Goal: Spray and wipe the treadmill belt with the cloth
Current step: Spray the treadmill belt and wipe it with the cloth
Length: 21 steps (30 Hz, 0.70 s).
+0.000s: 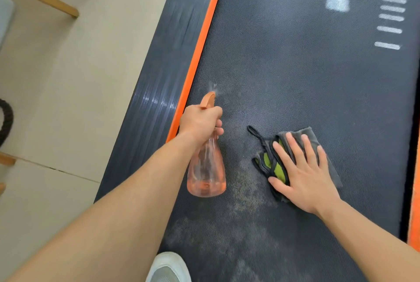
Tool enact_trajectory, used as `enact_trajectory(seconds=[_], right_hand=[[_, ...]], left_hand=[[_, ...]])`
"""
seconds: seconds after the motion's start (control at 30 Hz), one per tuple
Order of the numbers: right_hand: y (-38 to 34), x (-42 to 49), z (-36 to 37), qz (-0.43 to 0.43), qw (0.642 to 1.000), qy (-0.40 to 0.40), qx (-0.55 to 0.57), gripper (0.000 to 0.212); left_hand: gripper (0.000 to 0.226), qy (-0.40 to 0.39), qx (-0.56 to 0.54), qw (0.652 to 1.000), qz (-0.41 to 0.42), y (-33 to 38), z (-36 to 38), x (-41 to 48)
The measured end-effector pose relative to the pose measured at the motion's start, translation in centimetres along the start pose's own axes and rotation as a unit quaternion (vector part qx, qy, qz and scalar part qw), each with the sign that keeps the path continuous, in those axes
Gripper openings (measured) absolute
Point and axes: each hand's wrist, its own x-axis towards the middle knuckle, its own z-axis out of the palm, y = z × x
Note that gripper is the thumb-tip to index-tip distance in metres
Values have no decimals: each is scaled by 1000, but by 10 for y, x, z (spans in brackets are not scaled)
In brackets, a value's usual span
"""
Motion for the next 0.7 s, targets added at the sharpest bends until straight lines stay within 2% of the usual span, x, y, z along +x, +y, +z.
enact_trajectory(seconds=[0.07,0.2,0.33,0.37,0.43,0.5,0.6,0.7], right_hand=[[-2,0,-2,6,1000,-10,-1,85],[-15,-5,0,-2,1000,-7,-10,85],[-52,-6,5,-207,978,3,-33,86],[-59,6,2,-236,971,2,-37,87],[-70,45,-5,-220,975,22,-29,92],[-76,93,-18,-159,986,41,-13,94],[-81,171,-45,-92,996,5,6,95],[-88,226,-67,-58,998,13,12,94]], left_hand=[[9,7,0,1000,-8,-6,-2,-5],[5,-33,-35,999,-11,-21,-13,-25],[19,-27,-22,999,21,-31,-32,-44],[23,-23,-17,999,28,-30,-36,-47],[22,-20,-24,999,34,-28,-44,-48],[19,-15,-35,999,31,-24,-53,-43],[10,-3,-32,999,43,-11,-63,-25],[12,4,-39,997,60,0,-65,-7]])
